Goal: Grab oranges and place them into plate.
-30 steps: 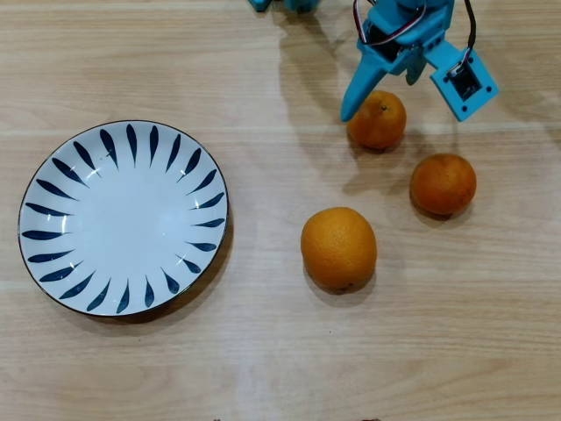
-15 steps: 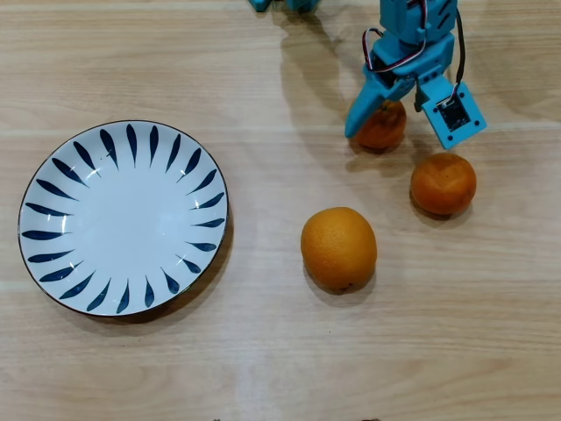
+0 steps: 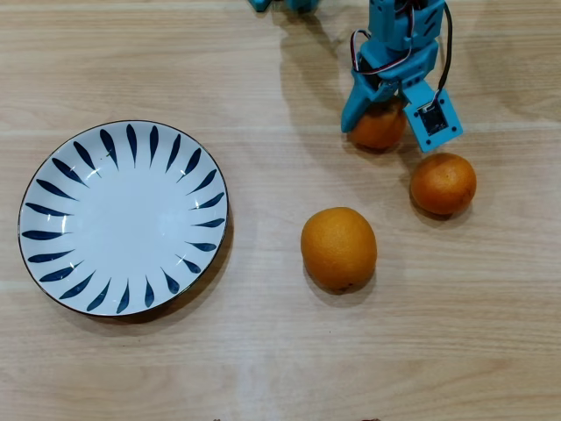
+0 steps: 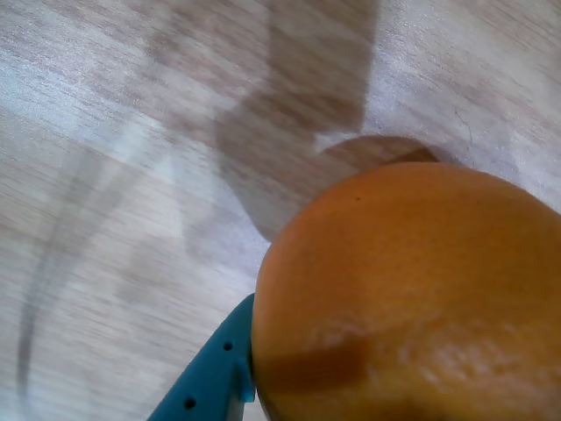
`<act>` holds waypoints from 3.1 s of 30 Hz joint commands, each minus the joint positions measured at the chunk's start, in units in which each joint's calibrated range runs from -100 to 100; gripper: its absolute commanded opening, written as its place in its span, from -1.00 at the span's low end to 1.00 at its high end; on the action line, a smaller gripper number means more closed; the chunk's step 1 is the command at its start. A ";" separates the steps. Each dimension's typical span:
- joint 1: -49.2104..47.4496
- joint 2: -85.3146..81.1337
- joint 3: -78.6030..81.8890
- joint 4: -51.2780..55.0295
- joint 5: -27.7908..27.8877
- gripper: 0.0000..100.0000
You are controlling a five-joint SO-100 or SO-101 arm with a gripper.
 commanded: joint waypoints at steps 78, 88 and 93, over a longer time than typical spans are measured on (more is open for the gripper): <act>43.43 33.86 -107.25 45.22 24.87 -0.30; 25.77 28.78 -107.07 40.67 16.61 -0.46; 20.85 31.57 -103.99 31.04 15.14 -0.10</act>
